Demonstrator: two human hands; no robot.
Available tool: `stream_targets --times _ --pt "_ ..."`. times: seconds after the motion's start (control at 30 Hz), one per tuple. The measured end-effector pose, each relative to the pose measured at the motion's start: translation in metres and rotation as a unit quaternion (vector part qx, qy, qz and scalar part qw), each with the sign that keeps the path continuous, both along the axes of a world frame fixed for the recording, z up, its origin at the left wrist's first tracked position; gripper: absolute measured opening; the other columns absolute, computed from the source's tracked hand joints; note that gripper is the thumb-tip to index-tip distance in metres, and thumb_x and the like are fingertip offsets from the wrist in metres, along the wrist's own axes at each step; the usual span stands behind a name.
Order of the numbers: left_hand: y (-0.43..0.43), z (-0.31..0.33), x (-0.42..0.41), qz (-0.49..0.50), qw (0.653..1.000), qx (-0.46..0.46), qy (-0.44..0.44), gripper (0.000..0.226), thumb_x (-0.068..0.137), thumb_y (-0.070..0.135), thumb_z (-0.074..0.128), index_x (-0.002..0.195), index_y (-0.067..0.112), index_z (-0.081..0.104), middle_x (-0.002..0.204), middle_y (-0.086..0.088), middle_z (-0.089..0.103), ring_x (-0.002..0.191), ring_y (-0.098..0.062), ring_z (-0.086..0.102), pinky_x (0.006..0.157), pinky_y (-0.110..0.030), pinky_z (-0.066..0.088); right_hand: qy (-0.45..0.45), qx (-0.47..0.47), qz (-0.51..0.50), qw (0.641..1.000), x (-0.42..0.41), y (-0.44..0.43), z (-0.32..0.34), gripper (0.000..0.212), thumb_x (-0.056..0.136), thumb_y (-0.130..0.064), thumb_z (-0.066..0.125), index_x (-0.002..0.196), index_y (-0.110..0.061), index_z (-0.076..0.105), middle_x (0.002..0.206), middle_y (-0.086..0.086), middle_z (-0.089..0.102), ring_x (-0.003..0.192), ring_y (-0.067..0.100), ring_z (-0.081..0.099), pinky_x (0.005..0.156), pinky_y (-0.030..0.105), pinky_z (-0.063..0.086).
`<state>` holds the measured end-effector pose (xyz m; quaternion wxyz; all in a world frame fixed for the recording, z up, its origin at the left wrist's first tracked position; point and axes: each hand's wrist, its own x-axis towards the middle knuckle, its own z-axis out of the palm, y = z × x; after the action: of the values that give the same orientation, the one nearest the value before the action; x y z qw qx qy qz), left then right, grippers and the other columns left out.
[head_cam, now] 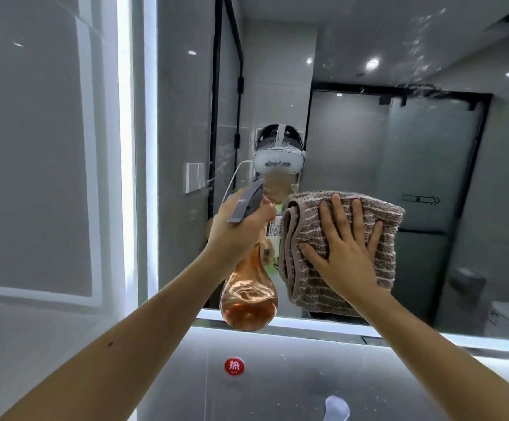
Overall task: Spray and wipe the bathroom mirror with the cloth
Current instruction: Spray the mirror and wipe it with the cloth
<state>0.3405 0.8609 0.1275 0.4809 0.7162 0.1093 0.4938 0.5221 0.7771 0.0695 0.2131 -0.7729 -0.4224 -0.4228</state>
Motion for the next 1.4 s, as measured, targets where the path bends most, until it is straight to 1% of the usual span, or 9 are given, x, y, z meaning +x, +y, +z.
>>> stream_targets --times 0.17,0.37,0.63,0.83,0.9,1.03,1.17,1.27,1.4 --pt "0.0 0.007 -0.003 -0.018 0.999 -0.046 -0.011 0.01 0.067 0.028 0.059 0.065 0.019 0.065 0.083 -0.022 0.064 0.079 -0.03 0.057 0.081 -0.05 0.049 -0.041 -0.003 0.008 0.999 0.001 0.003 0.017 0.079 0.081 -0.07 0.023 0.143 -0.035 -0.012 0.152 -0.014 -0.009 0.136 0.009 -0.027 0.106 0.037 -0.026" --pt "0.02 0.02 -0.016 0.019 0.997 -0.061 -0.051 0.012 0.082 0.014 0.059 0.07 0.016 0.059 0.077 -0.017 0.059 0.075 -0.031 0.055 0.071 -0.042 0.043 -0.085 0.016 0.022 0.996 -0.029 0.045 0.1 0.081 0.084 -0.068 0.028 0.142 -0.033 -0.016 0.145 -0.016 -0.026 0.135 0.011 -0.026 0.101 0.039 -0.031" --pt "0.038 -0.011 -0.034 0.05 0.998 -0.042 -0.02 0.012 0.085 0.011 0.057 0.075 0.007 0.064 0.07 -0.02 0.06 0.07 -0.027 0.053 0.061 -0.032 0.042 -0.184 -0.072 0.064 0.978 -0.02 0.039 0.031 0.076 0.08 -0.068 0.032 0.144 -0.03 0.02 0.151 -0.007 0.025 0.141 0.014 0.006 0.112 0.036 -0.015" --pt "0.045 0.028 -0.054 0.014 0.998 -0.035 -0.054 0.007 0.083 0.009 0.059 0.077 0.014 0.058 0.087 -0.02 0.057 0.083 -0.033 0.053 0.074 -0.041 0.042 -0.152 0.0 0.036 0.988 -0.039 0.065 0.146 0.083 0.083 -0.066 0.037 0.146 -0.029 -0.001 0.155 -0.01 -0.005 0.141 0.013 -0.014 0.106 0.036 -0.023" --pt "0.049 0.027 -0.061 0.01 0.998 -0.013 -0.061 0.01 0.084 0.006 0.055 0.078 0.014 0.059 0.083 -0.018 0.059 0.084 -0.033 0.055 0.073 -0.036 0.045 -0.158 -0.007 0.035 0.987 -0.049 0.076 0.122 0.084 0.082 -0.066 0.035 0.146 -0.027 -0.003 0.155 -0.008 -0.008 0.139 0.014 -0.018 0.105 0.037 -0.026" --pt "0.052 0.003 -0.069 0.008 0.999 -0.012 -0.031 0.012 0.085 0.006 0.054 0.076 0.011 0.061 0.083 -0.019 0.062 0.085 -0.034 0.059 0.081 -0.039 0.05 -0.188 -0.071 0.114 0.973 -0.058 0.08 0.027 0.077 0.08 -0.062 0.038 0.145 -0.024 0.02 0.152 -0.004 0.022 0.14 0.016 0.005 0.112 0.039 -0.01" --pt "0.057 -0.001 -0.079 0.011 0.999 -0.043 -0.024 0.012 0.085 0.004 0.054 0.078 0.01 0.062 0.08 -0.011 0.065 0.085 -0.029 0.063 0.078 -0.032 0.055 -0.244 -0.104 0.127 0.956 -0.049 0.073 0.045 0.073 0.079 -0.062 0.037 0.142 -0.027 0.027 0.148 -0.006 0.032 0.138 0.015 0.015 0.112 0.04 -0.004" --pt "0.062 0.014 -0.087 0.032 0.997 -0.056 -0.052 0.005 0.078 0.013 0.061 0.076 0.009 0.063 0.086 -0.026 0.064 0.086 -0.036 0.062 0.091 -0.051 0.048 -0.206 -0.061 0.108 0.971 -0.067 0.091 0.118 0.075 0.083 -0.063 0.036 0.146 -0.03 0.012 0.155 -0.008 0.013 0.142 0.015 0.001 0.11 0.037 -0.015" --pt "0.059 0.014 -0.091 0.058 0.994 -0.048 -0.076 0.016 0.066 0.024 0.06 0.076 0.012 0.064 0.099 -0.034 0.062 0.093 -0.043 0.062 0.091 -0.05 0.048 -0.165 -0.025 0.085 0.982 -0.087 0.116 0.114 0.078 0.086 -0.06 0.034 0.147 -0.026 -0.001 0.155 -0.008 -0.005 0.14 0.014 -0.015 0.108 0.038 -0.022"
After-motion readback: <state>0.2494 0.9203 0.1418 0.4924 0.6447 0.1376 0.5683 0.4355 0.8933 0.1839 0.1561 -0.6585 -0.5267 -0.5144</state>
